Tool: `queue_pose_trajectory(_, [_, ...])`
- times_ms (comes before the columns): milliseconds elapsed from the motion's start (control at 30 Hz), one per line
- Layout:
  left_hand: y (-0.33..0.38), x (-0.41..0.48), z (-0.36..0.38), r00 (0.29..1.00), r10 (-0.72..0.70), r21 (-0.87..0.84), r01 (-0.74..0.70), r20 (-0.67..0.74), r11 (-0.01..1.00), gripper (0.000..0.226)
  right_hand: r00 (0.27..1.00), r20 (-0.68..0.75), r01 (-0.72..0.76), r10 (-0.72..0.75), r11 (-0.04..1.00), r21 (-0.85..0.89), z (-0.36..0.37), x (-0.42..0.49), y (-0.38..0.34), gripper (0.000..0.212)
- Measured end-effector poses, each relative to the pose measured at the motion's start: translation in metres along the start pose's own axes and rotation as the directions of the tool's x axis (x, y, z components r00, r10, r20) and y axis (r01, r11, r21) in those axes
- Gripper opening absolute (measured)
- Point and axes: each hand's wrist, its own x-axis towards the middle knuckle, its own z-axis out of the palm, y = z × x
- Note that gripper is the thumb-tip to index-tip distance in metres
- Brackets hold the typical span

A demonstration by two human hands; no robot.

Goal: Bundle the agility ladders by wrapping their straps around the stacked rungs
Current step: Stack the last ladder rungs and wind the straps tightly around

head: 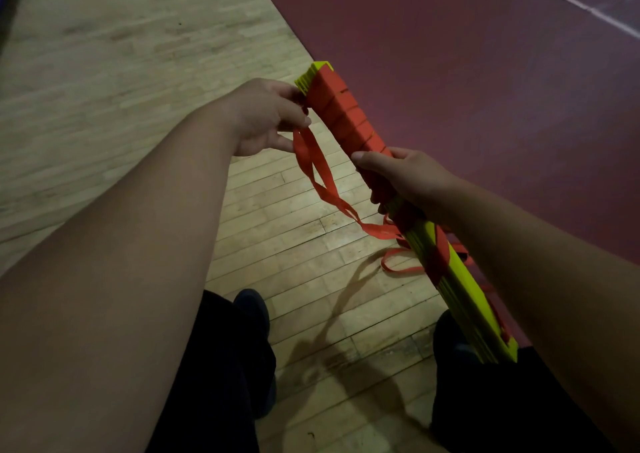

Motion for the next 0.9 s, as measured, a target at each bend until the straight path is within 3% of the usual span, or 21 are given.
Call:
queue_pose_trajectory(100, [0.0, 0.003, -0.002, 1.0, 0.022, -0.029, -0.022, 0.007, 0.999, 0.03, 1.0, -0.005, -0.012, 0.012, 1.0, 0.019, -0.001, 0.002, 0.002, 0.045])
queue_pose_trajectory(333, [0.001, -0.002, -0.002, 0.996, 0.069, 0.222, -0.056, -0.053, 0.973, 0.025, 1.0, -0.015, 0.011, -0.011, 1.0, -0.008, -0.002, 0.0, 0.001, 0.041])
queue_pose_trajectory(633, [0.006, -0.006, -0.002, 0.996, -0.088, 0.066, 0.089, -0.022, 0.994, 0.028, 1.0, -0.002, 0.027, -0.027, 0.996, -0.09, -0.002, 0.005, 0.004, 0.037])
queue_pose_trajectory(900, [0.007, -0.009, 0.003, 0.992, -0.125, 0.023, 0.125, 0.018, 0.992, 0.014, 0.999, -0.023, -0.045, 0.042, 0.982, -0.184, -0.003, 0.01, 0.01, 0.038])
